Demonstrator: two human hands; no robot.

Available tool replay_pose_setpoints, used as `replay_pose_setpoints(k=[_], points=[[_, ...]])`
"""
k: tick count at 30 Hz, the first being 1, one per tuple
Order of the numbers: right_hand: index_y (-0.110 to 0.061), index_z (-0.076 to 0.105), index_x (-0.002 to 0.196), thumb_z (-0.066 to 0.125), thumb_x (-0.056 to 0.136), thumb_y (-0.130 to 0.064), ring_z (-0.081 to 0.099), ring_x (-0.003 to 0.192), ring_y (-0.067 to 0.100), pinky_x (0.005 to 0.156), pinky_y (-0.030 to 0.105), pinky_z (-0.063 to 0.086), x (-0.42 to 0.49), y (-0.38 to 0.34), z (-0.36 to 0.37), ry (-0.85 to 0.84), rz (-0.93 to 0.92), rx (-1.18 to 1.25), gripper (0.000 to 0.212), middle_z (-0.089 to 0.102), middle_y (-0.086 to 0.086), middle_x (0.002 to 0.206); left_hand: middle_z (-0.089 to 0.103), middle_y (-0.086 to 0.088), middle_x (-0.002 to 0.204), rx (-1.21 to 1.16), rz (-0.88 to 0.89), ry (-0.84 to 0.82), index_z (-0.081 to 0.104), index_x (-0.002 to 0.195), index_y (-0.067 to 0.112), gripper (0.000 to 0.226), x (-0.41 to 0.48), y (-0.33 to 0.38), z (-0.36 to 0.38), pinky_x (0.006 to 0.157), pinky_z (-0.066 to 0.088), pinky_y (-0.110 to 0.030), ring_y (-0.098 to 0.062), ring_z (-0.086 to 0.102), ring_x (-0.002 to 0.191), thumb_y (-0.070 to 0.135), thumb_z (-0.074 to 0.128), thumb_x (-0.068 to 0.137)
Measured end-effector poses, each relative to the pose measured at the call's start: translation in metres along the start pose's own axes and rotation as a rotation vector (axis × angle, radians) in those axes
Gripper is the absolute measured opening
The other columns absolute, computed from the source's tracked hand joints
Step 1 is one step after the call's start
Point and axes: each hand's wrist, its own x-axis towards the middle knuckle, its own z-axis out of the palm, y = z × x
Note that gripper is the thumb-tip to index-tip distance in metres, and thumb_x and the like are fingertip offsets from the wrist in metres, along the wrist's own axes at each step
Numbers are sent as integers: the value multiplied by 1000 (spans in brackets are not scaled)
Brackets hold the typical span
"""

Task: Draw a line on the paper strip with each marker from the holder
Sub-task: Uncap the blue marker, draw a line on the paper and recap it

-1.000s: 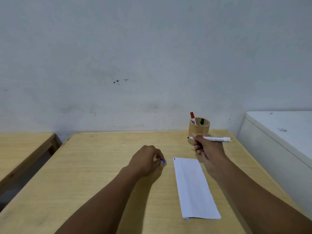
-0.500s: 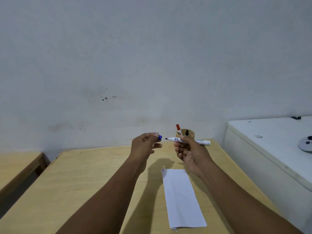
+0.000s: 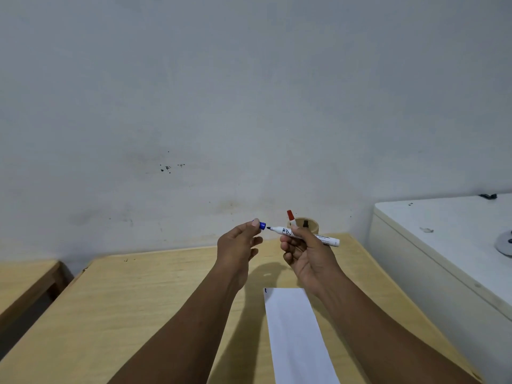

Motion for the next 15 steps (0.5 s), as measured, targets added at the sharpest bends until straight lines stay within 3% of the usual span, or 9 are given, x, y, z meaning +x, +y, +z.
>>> replay_pose_setpoints(k=[8, 15], points=[[-8, 71, 91, 72, 91, -16, 67, 57, 13, 53, 22, 46, 20, -5, 4, -52, 1, 30, 7, 70, 10, 74, 72, -2, 82, 123, 86, -23, 77, 87, 15, 11, 20, -4, 17, 76, 49, -31, -18, 67, 81, 25, 74, 91], [-5, 67, 92, 73, 91, -24, 59, 46, 10, 42, 19, 42, 46, -27, 9, -45, 60, -19, 21, 67, 6, 62, 72, -5, 81, 90, 138, -47, 76, 89, 10, 11, 44, -1, 31, 81, 52, -31, -20, 68, 79, 20, 71, 94]])
